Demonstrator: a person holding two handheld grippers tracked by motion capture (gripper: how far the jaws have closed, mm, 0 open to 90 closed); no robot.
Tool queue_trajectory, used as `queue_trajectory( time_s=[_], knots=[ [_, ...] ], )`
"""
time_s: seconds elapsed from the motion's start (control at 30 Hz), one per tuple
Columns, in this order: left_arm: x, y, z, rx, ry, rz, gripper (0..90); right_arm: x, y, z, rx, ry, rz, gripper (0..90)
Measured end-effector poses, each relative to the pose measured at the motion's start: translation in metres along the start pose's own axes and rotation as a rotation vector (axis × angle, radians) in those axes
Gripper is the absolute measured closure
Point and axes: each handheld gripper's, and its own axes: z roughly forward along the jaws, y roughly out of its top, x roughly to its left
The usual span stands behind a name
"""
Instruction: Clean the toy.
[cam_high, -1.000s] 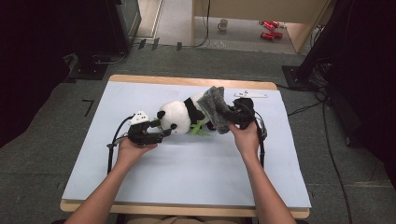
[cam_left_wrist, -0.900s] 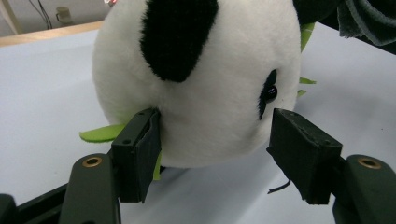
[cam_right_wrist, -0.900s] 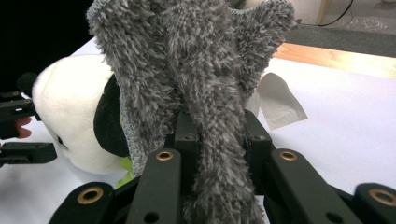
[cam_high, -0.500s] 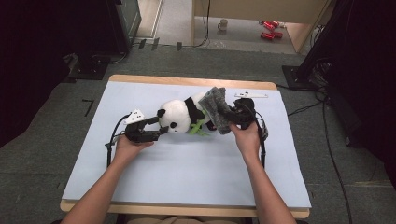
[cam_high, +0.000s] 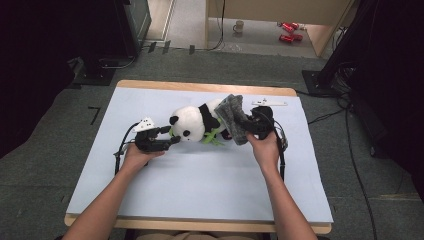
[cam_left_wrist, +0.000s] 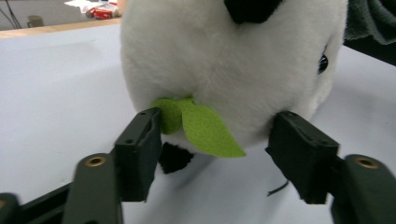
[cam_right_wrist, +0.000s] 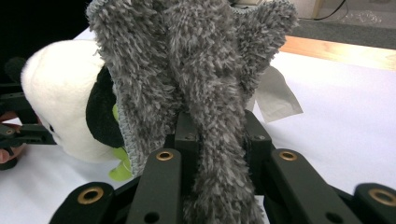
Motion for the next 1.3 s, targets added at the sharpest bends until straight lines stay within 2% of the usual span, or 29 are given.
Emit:
queue_trajectory(
  time_s=[0.07,0.1,0.17,0.23,0.3,0.37,0.47,0.57,0.7,0.8,0.87,0.93,1.03,1.1,1.23,1.3],
  knots=[
    [-0.005,0.004,-0.002,0.006,0.013,0.029,55.7,-0.001,0.000,0.000,0.001,0.000,-0.003,74.2],
    [-0.007,0.006,-0.003,0.021,0.009,0.022,69.4,-0.001,0.000,-0.001,0.007,0.002,0.001,74.3],
    [-0.010,0.012,-0.003,0.048,0.003,-0.006,74.8,-0.002,-0.001,-0.003,0.012,0.001,0.003,74.4],
    [-0.015,0.014,-0.005,0.051,0.006,0.017,79.2,-0.004,-0.001,-0.007,0.005,-0.004,0.010,74.6],
    [-0.019,0.015,-0.005,0.056,-0.013,0.004,80.9,-0.005,0.001,-0.013,-0.018,-0.006,0.022,74.8],
    [-0.022,0.015,-0.005,0.062,-0.012,0.009,80.9,-0.002,0.006,-0.021,-0.046,-0.008,0.023,74.8],
    [-0.026,0.014,-0.004,0.058,-0.017,0.007,80.9,0.013,0.014,-0.030,-0.086,-0.013,-0.027,74.9],
    [-0.031,0.013,-0.003,0.062,-0.025,0.009,80.9,0.030,0.018,-0.030,-0.100,0.026,-0.060,74.9],
    [-0.037,0.012,-0.003,0.061,-0.031,0.023,80.5,0.051,0.017,-0.014,-0.064,0.101,-0.085,74.8],
    [-0.037,0.011,-0.002,0.066,-0.035,0.015,80.3,0.061,0.015,0.003,-0.031,0.114,-0.107,74.7],
    [-0.037,0.011,-0.002,0.072,-0.039,0.012,80.0,0.065,0.013,0.015,0.000,0.108,-0.112,74.7],
    [-0.037,0.011,-0.002,0.077,-0.041,0.007,78.9,0.064,0.010,0.028,0.061,0.087,-0.125,74.7],
    [-0.036,0.008,-0.003,0.068,-0.041,0.007,76.3,0.060,0.006,0.034,0.057,0.092,-0.122,74.9],
    [-0.035,0.008,-0.004,0.070,-0.051,0.000,70.8,0.059,0.006,0.036,0.068,0.091,-0.126,75.3],
    [-0.034,0.008,-0.010,0.081,-0.048,0.039,58.5,0.059,0.004,0.040,0.091,0.064,-0.151,75.8],
    [-0.030,0.010,-0.016,0.067,-0.053,0.043,56.0,0.058,0.004,0.040,0.095,0.062,-0.152,76.0]
  ],
)
